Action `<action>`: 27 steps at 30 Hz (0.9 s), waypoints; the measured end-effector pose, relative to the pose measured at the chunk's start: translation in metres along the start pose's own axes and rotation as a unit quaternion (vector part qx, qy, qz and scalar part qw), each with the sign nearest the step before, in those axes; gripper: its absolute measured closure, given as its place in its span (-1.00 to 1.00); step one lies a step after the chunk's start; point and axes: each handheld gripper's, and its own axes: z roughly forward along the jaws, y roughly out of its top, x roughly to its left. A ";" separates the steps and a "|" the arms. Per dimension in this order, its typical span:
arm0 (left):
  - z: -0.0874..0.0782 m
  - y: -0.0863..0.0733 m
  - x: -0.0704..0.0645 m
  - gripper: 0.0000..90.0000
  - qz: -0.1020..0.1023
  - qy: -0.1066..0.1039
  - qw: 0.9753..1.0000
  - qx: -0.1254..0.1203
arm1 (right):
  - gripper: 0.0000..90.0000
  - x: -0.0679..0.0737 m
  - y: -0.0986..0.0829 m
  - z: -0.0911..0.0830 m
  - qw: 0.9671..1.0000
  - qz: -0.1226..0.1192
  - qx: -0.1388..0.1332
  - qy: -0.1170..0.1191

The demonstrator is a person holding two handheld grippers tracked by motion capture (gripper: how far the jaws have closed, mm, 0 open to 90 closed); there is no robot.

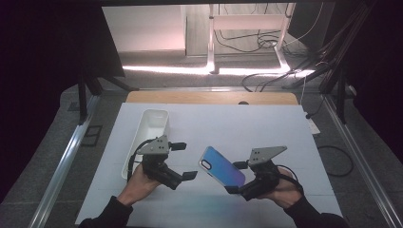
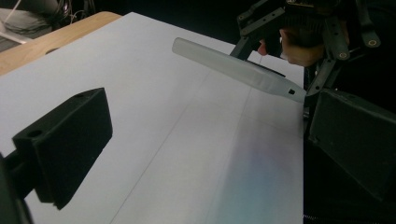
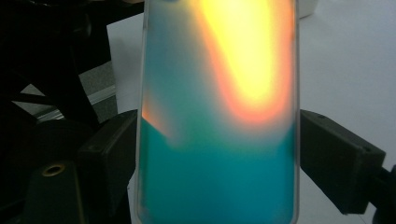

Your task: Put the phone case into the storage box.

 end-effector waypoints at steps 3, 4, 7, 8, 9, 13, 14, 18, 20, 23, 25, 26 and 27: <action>0.002 0.000 0.000 -1.00 0.000 -0.009 1.000 -0.001 | -0.62 0.002 0.001 0.001 1.000 -0.006 -0.003 0.008; 0.002 0.000 0.000 -1.00 0.001 -0.010 1.000 -0.001 | -0.62 0.002 0.001 0.001 1.000 -0.006 -0.006 0.013; 0.002 0.001 -0.001 -1.00 0.003 -0.017 1.000 -0.004 | -0.62 0.003 0.002 0.002 1.000 -0.012 -0.009 0.021; 0.002 0.001 -0.001 -1.00 0.004 -0.022 1.000 -0.006 | -0.62 0.003 0.003 0.002 1.000 -0.014 -0.011 0.025; 0.002 0.002 -0.002 -1.00 0.005 -0.024 1.000 -0.008 | -0.62 0.003 0.003 0.003 0.999 -0.017 -0.013 0.029; 0.003 0.003 -0.003 -1.00 0.010 -0.040 0.999 -0.013 | -0.62 0.005 0.004 0.005 0.999 -0.023 -0.016 0.038; 0.004 0.004 -0.003 -1.00 0.011 -0.046 0.999 -0.014 | -0.62 0.005 0.005 0.005 0.999 -0.025 -0.017 0.040; 0.008 0.005 -0.004 -1.00 0.014 -0.063 0.998 -0.017 | -0.62 0.007 0.007 0.007 0.998 -0.029 -0.019 0.049; 0.011 0.005 -0.005 -1.00 0.018 -0.073 0.997 -0.019 | -0.62 0.008 0.007 0.008 0.998 -0.032 -0.022 0.056; 0.013 0.006 -0.005 -1.00 0.021 -0.088 0.996 -0.021 | -0.62 0.009 0.008 0.008 0.997 -0.033 -0.023 0.064; 0.014 0.006 -0.005 -1.00 0.022 -0.096 0.995 -0.025 | -0.62 0.009 0.008 0.009 0.997 -0.034 -0.025 0.067; 0.014 0.005 -0.004 -0.99 0.021 -0.101 0.994 -0.027 | -0.62 0.009 0.009 0.009 0.997 -0.034 -0.026 0.071; 0.015 0.005 -0.004 -0.99 0.021 -0.104 0.994 -0.028 | -0.62 0.009 0.009 0.009 0.996 -0.034 -0.028 0.074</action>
